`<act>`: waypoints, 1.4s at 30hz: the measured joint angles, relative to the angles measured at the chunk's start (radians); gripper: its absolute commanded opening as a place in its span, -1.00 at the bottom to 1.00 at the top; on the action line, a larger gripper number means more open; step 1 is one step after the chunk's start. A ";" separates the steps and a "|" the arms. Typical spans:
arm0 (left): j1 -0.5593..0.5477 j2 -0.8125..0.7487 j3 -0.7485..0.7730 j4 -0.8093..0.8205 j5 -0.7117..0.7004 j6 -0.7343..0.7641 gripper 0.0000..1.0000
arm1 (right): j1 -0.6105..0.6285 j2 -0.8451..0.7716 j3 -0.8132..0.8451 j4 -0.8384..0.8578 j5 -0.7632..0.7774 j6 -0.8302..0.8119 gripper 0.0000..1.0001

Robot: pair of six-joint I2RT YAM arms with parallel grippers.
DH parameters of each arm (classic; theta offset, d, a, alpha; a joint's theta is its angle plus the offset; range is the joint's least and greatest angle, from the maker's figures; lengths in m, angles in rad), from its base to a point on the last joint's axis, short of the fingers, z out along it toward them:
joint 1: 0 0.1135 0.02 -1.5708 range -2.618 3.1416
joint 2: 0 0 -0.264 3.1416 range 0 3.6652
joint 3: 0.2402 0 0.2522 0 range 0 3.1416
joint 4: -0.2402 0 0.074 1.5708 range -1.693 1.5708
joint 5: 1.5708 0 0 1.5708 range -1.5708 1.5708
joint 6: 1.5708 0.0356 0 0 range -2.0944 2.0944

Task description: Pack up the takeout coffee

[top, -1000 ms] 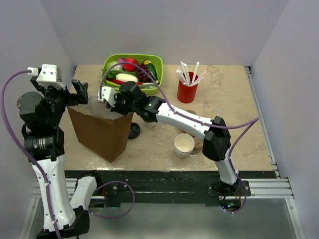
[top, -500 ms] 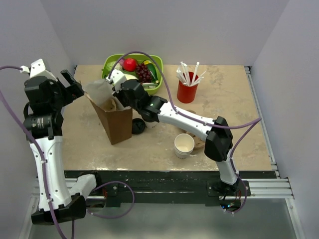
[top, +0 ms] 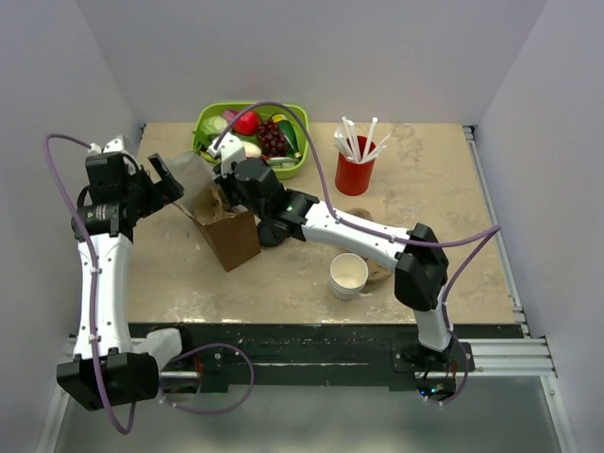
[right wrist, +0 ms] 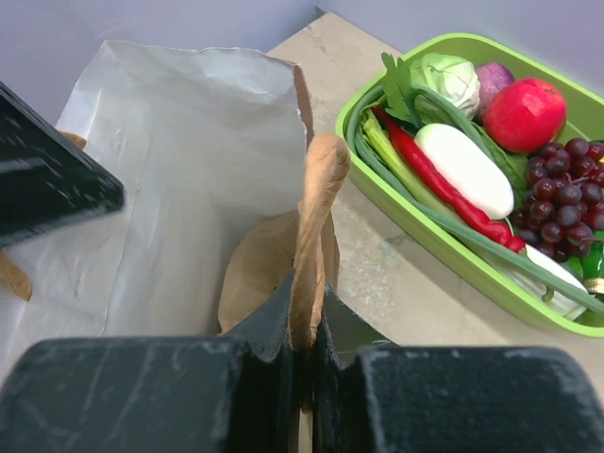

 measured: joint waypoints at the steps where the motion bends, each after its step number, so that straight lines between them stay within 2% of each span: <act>1: -0.008 0.006 -0.011 0.003 0.000 -0.006 0.83 | 0.001 -0.005 -0.008 0.007 0.002 0.005 -0.84; 3: -0.032 0.013 -0.029 0.007 -0.007 -0.015 0.63 | 0.002 -0.017 -0.029 0.027 0.013 0.023 -0.82; 4: -0.047 0.016 -0.040 0.011 -0.010 -0.021 0.32 | 0.003 -0.021 -0.035 0.032 0.022 0.032 -0.74; 6: -0.086 0.026 -0.065 0.023 -0.018 -0.035 -0.01 | 0.003 -0.027 -0.043 0.043 0.029 0.046 -0.68; 7: -0.106 0.035 -0.074 0.025 -0.024 -0.042 -0.39 | 0.003 -0.031 -0.045 0.045 0.031 0.053 -0.66; 9: -0.145 0.059 -0.078 0.024 -0.042 -0.055 -0.76 | 0.003 -0.035 -0.045 0.047 0.041 0.060 -0.61; 11: -0.163 0.074 -0.077 0.022 -0.067 -0.065 -0.96 | 0.002 -0.037 -0.045 0.043 0.052 0.065 -0.46; 12: -0.166 0.077 -0.076 0.017 -0.082 -0.069 -1.00 | 0.002 -0.037 -0.045 0.038 0.057 0.068 -0.36; 13: -0.167 0.078 -0.072 0.010 -0.099 -0.072 -1.00 | 0.002 -0.037 -0.045 0.032 0.058 0.071 -0.17; 17: -0.170 0.080 -0.023 -0.014 -0.167 -0.067 -1.00 | 0.002 -0.037 -0.018 -0.053 0.046 0.063 0.12; 21: -0.186 0.100 0.052 -0.030 -0.218 -0.046 -1.00 | 0.002 -0.054 0.018 -0.119 0.016 0.037 0.31; 25: -0.193 0.112 0.078 -0.038 -0.258 -0.035 -1.00 | 0.002 -0.148 -0.013 -0.133 -0.032 -0.001 0.34; 26: -0.193 0.115 0.079 -0.044 -0.267 -0.034 -1.00 | 0.002 -0.182 -0.027 -0.124 -0.048 -0.011 0.32; 28: -0.196 0.120 0.079 -0.053 -0.278 -0.030 -1.00 | 0.002 -0.234 -0.039 -0.102 -0.089 -0.023 0.10; 30: -0.206 0.123 0.080 -0.053 -0.286 -0.027 -1.00 | 0.002 -0.271 -0.035 -0.059 -0.158 -0.023 -0.02; 33: -0.221 0.123 0.080 -0.052 -0.285 -0.020 -1.00 | 0.002 -0.245 0.029 -0.034 -0.263 -0.006 -0.30; 34: -0.222 0.123 0.080 -0.052 -0.283 -0.017 -1.00 | 0.002 -0.213 0.073 -0.035 -0.297 0.005 -0.45; 37: -0.226 0.121 0.080 -0.051 -0.275 -0.013 -1.00 | 0.003 -0.058 0.248 -0.068 -0.373 0.041 -0.75; 38: -0.228 0.119 0.080 -0.051 -0.271 -0.013 -1.00 | 0.004 0.000 0.306 -0.091 -0.385 0.053 -0.93; 42: -0.234 0.105 0.076 -0.052 -0.267 -0.013 -1.00 | 0.005 0.171 0.404 -0.179 -0.391 0.106 -1.00</act>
